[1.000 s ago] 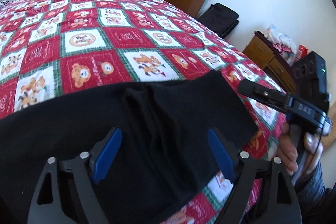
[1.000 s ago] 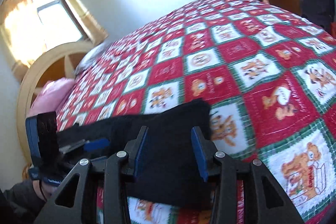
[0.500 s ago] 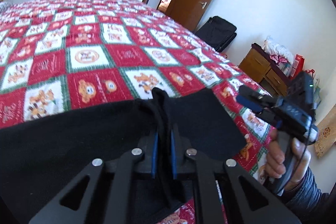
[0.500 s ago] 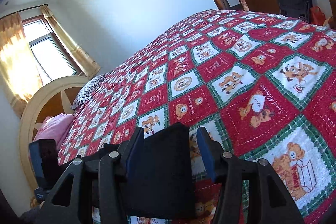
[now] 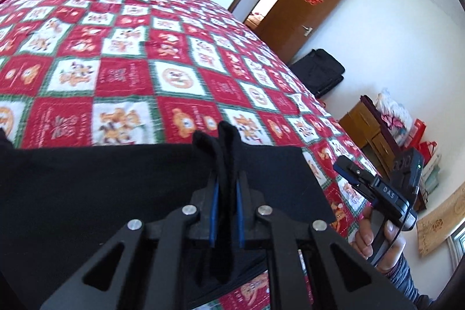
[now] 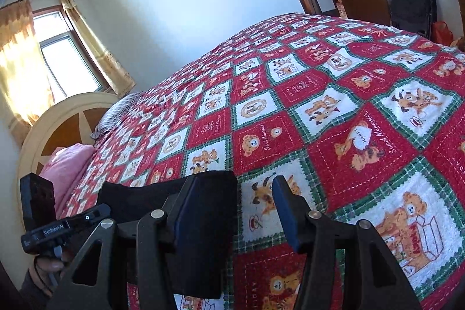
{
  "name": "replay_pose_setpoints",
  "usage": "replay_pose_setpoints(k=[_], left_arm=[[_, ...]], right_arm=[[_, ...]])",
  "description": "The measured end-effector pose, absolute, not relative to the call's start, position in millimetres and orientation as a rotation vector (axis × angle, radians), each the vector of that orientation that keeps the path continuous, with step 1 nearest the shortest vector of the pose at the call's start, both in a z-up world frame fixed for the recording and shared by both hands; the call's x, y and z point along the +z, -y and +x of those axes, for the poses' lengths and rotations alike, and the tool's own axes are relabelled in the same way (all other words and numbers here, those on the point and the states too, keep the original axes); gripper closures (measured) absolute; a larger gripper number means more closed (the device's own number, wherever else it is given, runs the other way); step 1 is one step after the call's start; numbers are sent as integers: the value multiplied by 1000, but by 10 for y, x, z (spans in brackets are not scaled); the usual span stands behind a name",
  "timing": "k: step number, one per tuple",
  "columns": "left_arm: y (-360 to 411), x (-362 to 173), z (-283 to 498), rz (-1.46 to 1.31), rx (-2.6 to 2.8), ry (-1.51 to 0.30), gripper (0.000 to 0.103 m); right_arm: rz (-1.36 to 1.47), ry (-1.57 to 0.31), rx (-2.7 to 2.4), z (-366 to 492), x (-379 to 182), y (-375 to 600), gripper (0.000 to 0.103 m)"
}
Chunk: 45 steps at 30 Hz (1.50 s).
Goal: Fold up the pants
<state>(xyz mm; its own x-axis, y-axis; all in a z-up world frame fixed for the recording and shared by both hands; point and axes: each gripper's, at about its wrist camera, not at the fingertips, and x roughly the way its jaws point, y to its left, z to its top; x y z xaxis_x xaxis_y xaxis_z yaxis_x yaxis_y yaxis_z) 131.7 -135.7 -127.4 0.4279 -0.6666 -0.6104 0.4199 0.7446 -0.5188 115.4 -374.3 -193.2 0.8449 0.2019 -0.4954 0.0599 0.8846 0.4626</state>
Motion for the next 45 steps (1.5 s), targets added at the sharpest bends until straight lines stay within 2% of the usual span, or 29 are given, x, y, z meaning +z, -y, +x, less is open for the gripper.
replay_pose_setpoints(k=[16,22,25,27,31,33,37,42,45], left_arm=[[1019,-1629,1375,-281,-579,-942,91],[1028,-1583,1331,-209,-562,-909,84],[993,-1581,1301,-183,-538,-901,75],[963,-1567,1268,-167,-516,-882,63],[920,-1477,1162,-134,-491,-822,55],[958,-1430,1093,-105,-486,-793,44],[1117,-1465,1052,-19,-483,-801,43],[1136,-1622,1037,56,-442,-821,41],[1119,-1608,1019,43,-449,-816,40]], right_arm=[[262,-595,311,1106,-1873,3102,49],[148,-713,471,1109,-2014,2711,49],[41,-843,430,1181,-2251,2558,49],[9,-833,428,1142,-2238,2530,49],[60,-806,452,1104,-2108,2601,49],[106,-748,464,1139,-1956,2639,49],[191,-723,433,1407,-1821,2712,48],[253,-890,281,2026,-2192,2853,48],[313,-865,301,1990,-2165,2932,48]])
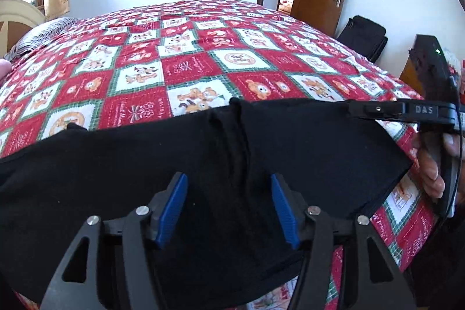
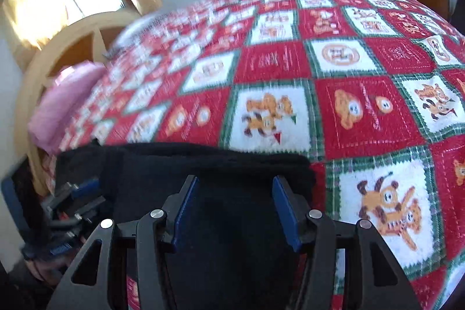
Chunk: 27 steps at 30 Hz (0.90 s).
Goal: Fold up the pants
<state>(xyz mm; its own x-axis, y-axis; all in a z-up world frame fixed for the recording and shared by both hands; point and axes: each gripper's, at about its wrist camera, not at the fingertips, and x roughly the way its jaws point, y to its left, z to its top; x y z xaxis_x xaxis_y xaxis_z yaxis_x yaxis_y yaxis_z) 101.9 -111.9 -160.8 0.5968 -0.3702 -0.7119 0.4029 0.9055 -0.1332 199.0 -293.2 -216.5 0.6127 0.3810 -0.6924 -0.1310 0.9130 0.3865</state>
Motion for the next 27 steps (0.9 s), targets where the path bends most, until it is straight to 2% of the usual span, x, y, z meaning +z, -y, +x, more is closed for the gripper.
replay_pose_setpoints(k=[6,10,11,13,17,20,23,26,27], left_arm=[[956,-1557,938,-13,-443,-809,40],[764,-1476,859,-34,-416,-778,40],[703,-1457,841,-31,-399,-767,37],[569,-1433,815,-39,-369,-750,33],[253,-1417,817,-45,-317,-741,32],[-117,-1389,855,-46,-233,-724,32],[-549,-1349,903,-56,-140,-711,32],[-995,-1318,906,-61,-35,-694,32],[-1119,-1315,894,-62,-5,-687,29]], right_arm=[[288,-765,315,1693,-1894,2745,48],[206,-739,417,1576,-1763,2281,48],[183,-735,448,1536,-1751,2132,48],[138,-745,514,1479,-1779,1822,48],[34,-776,592,1459,-1979,1312,48],[-20,-868,631,1481,-2204,1073,48],[-164,-829,616,1341,-2214,924,48],[-130,-846,636,1314,-2202,974,47],[-106,-844,632,1329,-2194,1012,47]])
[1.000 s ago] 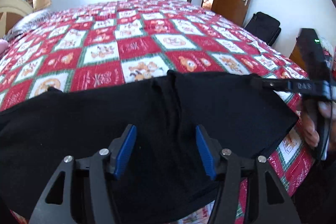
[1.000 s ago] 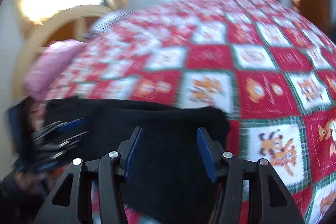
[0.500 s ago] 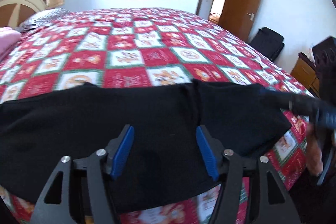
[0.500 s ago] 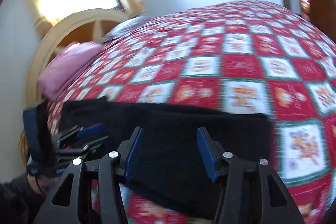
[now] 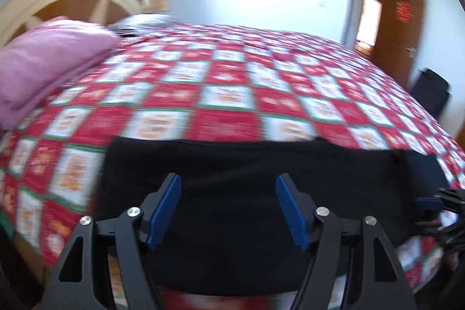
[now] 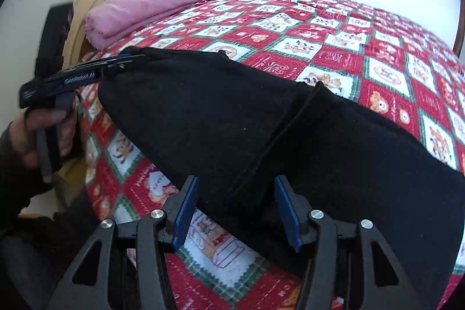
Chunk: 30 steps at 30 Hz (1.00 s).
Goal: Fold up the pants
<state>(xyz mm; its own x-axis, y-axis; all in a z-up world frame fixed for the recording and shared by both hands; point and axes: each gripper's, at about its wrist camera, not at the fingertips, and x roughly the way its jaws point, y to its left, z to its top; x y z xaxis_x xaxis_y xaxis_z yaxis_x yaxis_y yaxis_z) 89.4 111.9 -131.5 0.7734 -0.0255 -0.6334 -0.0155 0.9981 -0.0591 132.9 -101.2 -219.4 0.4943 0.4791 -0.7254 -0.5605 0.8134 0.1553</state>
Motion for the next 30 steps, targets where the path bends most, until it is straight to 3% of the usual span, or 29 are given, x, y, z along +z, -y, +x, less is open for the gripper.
replay_pose_setpoints(k=[3,10,11,12,15,20,24,26,28,29,30], left_arm=[[-1503,-1339,872,-77,101,-682,22],[-1932,-1593,876,-140,176,-715,22],[-1967,-1613,882,-145,177,-719,22],[-1986,-1641,883,-155,170,-717,22],[-2028,-1669,881,-185,144,-712,22],[-2031,-1666,893,-194,114,-704,22],[-2094,-1625,861,-197,128,-663,21],[-2147,-1632,856,-212,134,-652,15],[-2182,-1677,862,-240,111,-661,13],[-2195,-1700,873,-250,107,-669,13],[-2215,-1725,879,-257,114,-675,13]], right_arm=[[-17,-815,516,1432,-2125,1133,47],[-40,-839,344,1613,-2168,922,49],[-62,-834,316,1634,-2162,888,59],[-78,-829,304,1633,-2155,878,77],[-72,-827,307,1644,-2119,895,90],[-104,-811,333,1578,-2071,797,96],[-118,-825,348,1608,-2172,785,96],[-140,-827,356,1588,-2157,767,95],[-158,-824,369,1562,-2149,758,89],[-155,-823,385,1531,-2141,770,75],[-145,-822,400,1492,-2136,795,54]])
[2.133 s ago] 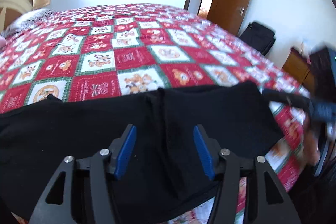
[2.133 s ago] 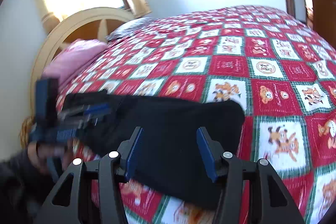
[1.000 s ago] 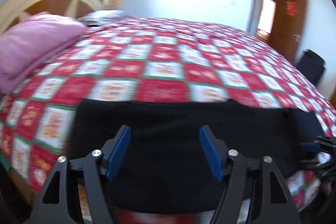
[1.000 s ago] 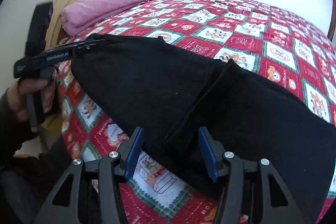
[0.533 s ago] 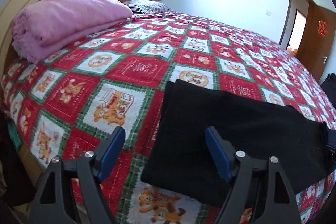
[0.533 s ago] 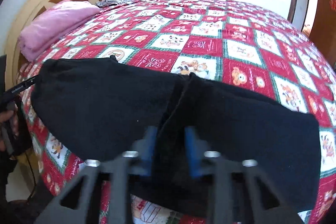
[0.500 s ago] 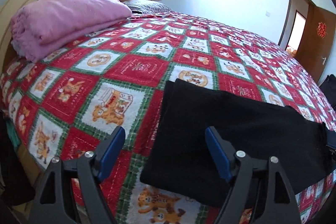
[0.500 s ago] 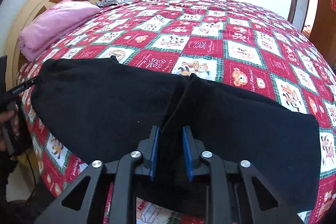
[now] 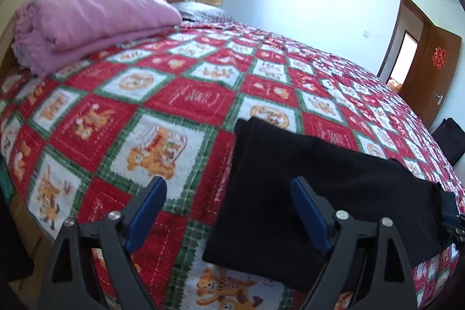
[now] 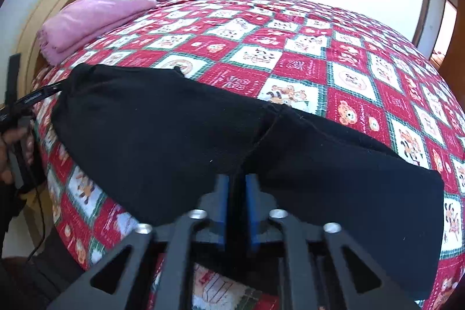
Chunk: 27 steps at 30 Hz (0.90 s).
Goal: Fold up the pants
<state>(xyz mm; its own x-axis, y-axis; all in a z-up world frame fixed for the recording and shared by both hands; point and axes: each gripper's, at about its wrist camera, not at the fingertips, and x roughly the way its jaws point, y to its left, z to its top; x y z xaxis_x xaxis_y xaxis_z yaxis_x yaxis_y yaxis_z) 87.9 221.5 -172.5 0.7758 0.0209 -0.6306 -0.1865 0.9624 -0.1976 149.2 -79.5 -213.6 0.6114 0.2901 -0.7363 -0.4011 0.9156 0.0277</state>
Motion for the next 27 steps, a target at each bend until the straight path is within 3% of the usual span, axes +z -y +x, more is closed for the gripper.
replay_pose_setpoints(k=[2,7,9,12,16,21,27], left_arm=[[-2260,-1727,877,-281,123,-667,12],[-2297,-1770,900,-354,54,-683,17],[-2264,-1796,908,-381,18,-692,27],[-2129,-1775,935,-325,-4,-696,35],[-2044,-1829,973,-278,-12,-699,37],[-1988,-1714,939,-268,-25,-695,63],[-2010,-1815,970,-298,-28,-689,57]], right_arm=[[-108,-802,423,1397,-2132,886,46],[-64,-762,414,1306,-2146,1060,46],[-32,-755,391,1334,-2126,1125,46],[-5,-747,376,1348,-2108,1179,46],[-6,-763,375,1360,-2167,1162,46],[-36,-752,369,1329,-2188,1123,46],[-38,-751,368,1326,-2204,1128,45]])
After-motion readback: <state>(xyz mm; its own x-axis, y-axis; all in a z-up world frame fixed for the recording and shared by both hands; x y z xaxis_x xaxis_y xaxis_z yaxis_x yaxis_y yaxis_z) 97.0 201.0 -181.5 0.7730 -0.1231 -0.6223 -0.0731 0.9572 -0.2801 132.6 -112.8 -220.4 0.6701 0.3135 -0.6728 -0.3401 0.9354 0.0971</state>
